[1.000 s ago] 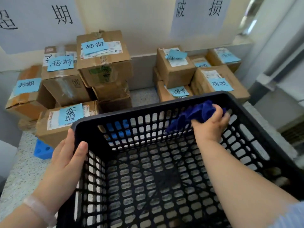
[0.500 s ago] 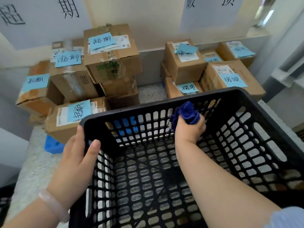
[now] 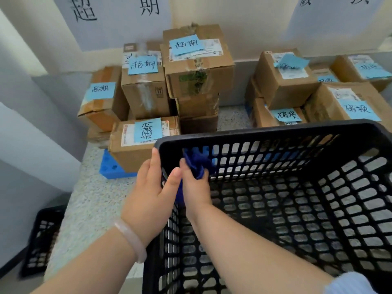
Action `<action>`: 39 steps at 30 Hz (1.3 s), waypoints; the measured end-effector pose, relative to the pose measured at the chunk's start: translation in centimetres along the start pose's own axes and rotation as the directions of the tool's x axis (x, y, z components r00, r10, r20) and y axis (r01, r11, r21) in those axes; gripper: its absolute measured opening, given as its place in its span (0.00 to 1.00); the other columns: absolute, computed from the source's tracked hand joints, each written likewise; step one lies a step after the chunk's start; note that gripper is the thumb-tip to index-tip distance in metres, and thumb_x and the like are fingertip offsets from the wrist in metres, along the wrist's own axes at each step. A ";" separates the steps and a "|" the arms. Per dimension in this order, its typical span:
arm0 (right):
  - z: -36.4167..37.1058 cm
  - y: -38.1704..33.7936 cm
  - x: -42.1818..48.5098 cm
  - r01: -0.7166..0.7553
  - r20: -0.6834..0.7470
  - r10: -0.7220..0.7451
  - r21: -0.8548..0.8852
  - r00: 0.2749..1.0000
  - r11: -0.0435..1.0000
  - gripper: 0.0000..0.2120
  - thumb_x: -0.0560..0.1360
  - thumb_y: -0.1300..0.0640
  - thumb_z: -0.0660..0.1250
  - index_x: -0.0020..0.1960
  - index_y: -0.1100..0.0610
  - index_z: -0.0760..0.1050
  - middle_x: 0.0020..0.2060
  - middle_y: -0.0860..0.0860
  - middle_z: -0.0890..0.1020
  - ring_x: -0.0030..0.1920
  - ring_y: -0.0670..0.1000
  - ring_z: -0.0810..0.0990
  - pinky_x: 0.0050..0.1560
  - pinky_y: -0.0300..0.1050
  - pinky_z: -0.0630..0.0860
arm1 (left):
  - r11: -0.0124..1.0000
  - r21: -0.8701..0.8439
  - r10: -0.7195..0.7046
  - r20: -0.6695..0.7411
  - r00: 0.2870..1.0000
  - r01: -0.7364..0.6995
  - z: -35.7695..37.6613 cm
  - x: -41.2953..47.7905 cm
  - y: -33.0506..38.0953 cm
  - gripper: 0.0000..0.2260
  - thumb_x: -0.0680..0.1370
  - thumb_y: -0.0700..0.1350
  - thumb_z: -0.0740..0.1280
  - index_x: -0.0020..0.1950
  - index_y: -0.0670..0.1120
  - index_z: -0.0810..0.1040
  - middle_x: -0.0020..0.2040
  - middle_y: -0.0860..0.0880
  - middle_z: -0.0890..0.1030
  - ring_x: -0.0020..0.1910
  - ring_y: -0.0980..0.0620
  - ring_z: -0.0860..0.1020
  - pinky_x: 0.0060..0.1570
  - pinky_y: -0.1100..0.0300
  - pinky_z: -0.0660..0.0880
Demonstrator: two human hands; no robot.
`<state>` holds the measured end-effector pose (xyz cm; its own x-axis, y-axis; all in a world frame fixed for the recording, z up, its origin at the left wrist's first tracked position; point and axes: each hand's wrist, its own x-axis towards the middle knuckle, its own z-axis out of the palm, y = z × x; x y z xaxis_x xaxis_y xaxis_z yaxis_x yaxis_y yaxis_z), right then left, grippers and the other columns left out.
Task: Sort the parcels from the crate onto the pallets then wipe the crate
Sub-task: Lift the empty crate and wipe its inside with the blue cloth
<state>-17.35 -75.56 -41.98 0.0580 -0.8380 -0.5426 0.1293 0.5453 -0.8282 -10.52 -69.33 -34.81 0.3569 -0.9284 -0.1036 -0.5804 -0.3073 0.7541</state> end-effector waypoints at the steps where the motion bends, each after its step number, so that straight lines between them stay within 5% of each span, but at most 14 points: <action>1: 0.6 0.1 -0.1 -0.019 0.067 0.019 -0.004 0.998 1.000 0.32 0.61 0.34 0.71 0.63 0.42 0.71 0.62 0.49 0.78 0.61 0.52 0.78 0.65 0.56 0.74 | 1.000 -0.004 -0.003 -0.003 1.000 0.003 0.0 0.0 -0.1 0.41 0.73 0.73 0.47 0.82 0.54 0.47 0.78 0.55 0.59 0.74 0.62 0.55 0.67 0.66 0.52; 6: 0.5 0.1 1.6 -0.088 0.107 0.092 -0.039 0.990 0.995 0.22 0.68 0.49 0.72 0.61 0.46 0.74 0.52 0.51 0.82 0.50 0.53 0.82 0.56 0.56 0.80 | 0.999 -0.043 -0.026 0.010 1.000 0.027 -0.3 -0.2 0.5 0.40 0.72 0.68 0.49 0.81 0.56 0.47 0.72 0.62 0.59 0.64 0.72 0.53 0.65 0.68 0.52; 10: -2.2 1.2 4.1 -0.205 -0.081 0.206 0.025 0.975 0.978 0.14 0.74 0.57 0.70 0.57 0.51 0.72 0.45 0.53 0.81 0.46 0.57 0.82 0.55 0.58 0.80 | 0.998 -0.036 -0.046 0.005 0.999 0.046 -0.5 -0.3 0.7 0.40 0.71 0.67 0.49 0.81 0.56 0.46 0.66 0.66 0.56 0.57 0.78 0.52 0.52 0.83 0.52; 15: -9.0 2.7 7.0 -0.214 -0.387 0.262 0.164 0.884 0.963 0.17 0.76 0.61 0.66 0.64 0.56 0.70 0.51 0.54 0.80 0.54 0.61 0.80 0.57 0.57 0.78 | 0.997 -0.037 -0.064 -0.006 0.998 0.064 -0.4 -0.3 0.5 0.37 0.72 0.67 0.49 0.81 0.58 0.47 0.67 0.67 0.55 0.60 0.81 0.52 0.59 0.78 0.48; 18: -13.9 2.3 8.6 -0.124 -0.469 0.321 0.404 0.823 0.906 0.22 0.78 0.62 0.63 0.71 0.56 0.67 0.59 0.55 0.77 0.56 0.59 0.79 0.56 0.55 0.76 | 0.998 -0.027 -0.058 -0.021 0.998 0.057 -0.4 -0.4 0.2 0.36 0.74 0.65 0.51 0.81 0.57 0.49 0.65 0.69 0.56 0.59 0.82 0.52 0.50 0.88 0.47; 21: -16.5 -0.4 9.2 0.037 -0.518 0.258 0.491 0.816 0.870 0.20 0.80 0.61 0.63 0.71 0.55 0.67 0.57 0.55 0.77 0.55 0.59 0.78 0.57 0.58 0.77 | 0.998 -0.053 -0.044 -0.065 0.997 0.040 -0.5 -0.3 0.0 0.35 0.74 0.64 0.52 0.81 0.55 0.51 0.64 0.71 0.57 0.62 0.76 0.53 0.54 0.85 0.46; 25: -20.5 -4.7 8.3 0.148 -0.600 0.216 0.498 0.771 0.854 0.20 0.77 0.52 0.67 0.68 0.55 0.72 0.59 0.54 0.79 0.52 0.57 0.80 0.50 0.52 0.79 | 0.995 -0.092 -0.027 -0.057 0.998 0.022 -0.6 -0.6 0.4 0.34 0.77 0.66 0.54 0.80 0.56 0.53 0.66 0.66 0.60 0.64 0.71 0.55 0.66 0.66 0.50; 29: -24.9 -9.7 7.1 0.291 -0.757 0.166 0.430 0.632 0.855 0.27 0.73 0.44 0.70 0.68 0.54 0.71 0.58 0.51 0.79 0.52 0.56 0.80 0.49 0.52 0.80 | 0.993 -0.115 -0.011 -0.046 0.999 0.006 -0.2 -0.7 1.2 0.35 0.73 0.63 0.51 0.80 0.55 0.54 0.66 0.64 0.61 0.63 0.69 0.56 0.66 0.64 0.50; 31: -25.7 -11.0 6.7 0.348 -0.763 0.143 0.443 0.631 0.826 0.28 0.72 0.41 0.70 0.68 0.51 0.70 0.56 0.50 0.79 0.52 0.55 0.80 0.47 0.52 0.79 | 0.995 -0.095 0.008 -0.035 0.999 -0.011 -0.1 -0.6 1.0 0.38 0.74 0.72 0.51 0.81 0.56 0.54 0.67 0.65 0.61 0.66 0.68 0.57 0.67 0.62 0.51; 35: -24.0 -9.1 7.6 0.263 -0.737 0.050 0.303 0.675 0.916 0.27 0.73 0.50 0.72 0.70 0.49 0.68 0.62 0.52 0.78 0.59 0.57 0.79 0.61 0.59 0.77 | 0.999 -0.047 0.000 -0.039 0.999 -0.001 -0.3 -0.5 0.7 0.52 0.61 0.84 0.46 0.80 0.58 0.53 0.70 0.65 0.60 0.69 0.68 0.56 0.69 0.62 0.51; 39: -22.7 -4.9 10.2 0.131 -0.735 0.013 0.139 0.678 0.982 0.22 0.75 0.61 0.68 0.67 0.48 0.69 0.65 0.56 0.76 0.64 0.61 0.75 0.66 0.60 0.72 | 0.999 -0.048 0.014 -0.059 0.998 -0.017 0.1 -0.5 0.8 0.45 0.66 0.77 0.49 0.79 0.59 0.52 0.66 0.73 0.58 0.64 0.77 0.55 0.65 0.70 0.50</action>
<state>-39.85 -86.24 -46.66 -0.6866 -0.5446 -0.4816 0.2717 0.4222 -0.8648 -11.21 -69.11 -34.19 0.3914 -0.9186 -0.0544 -0.5507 -0.2811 0.7860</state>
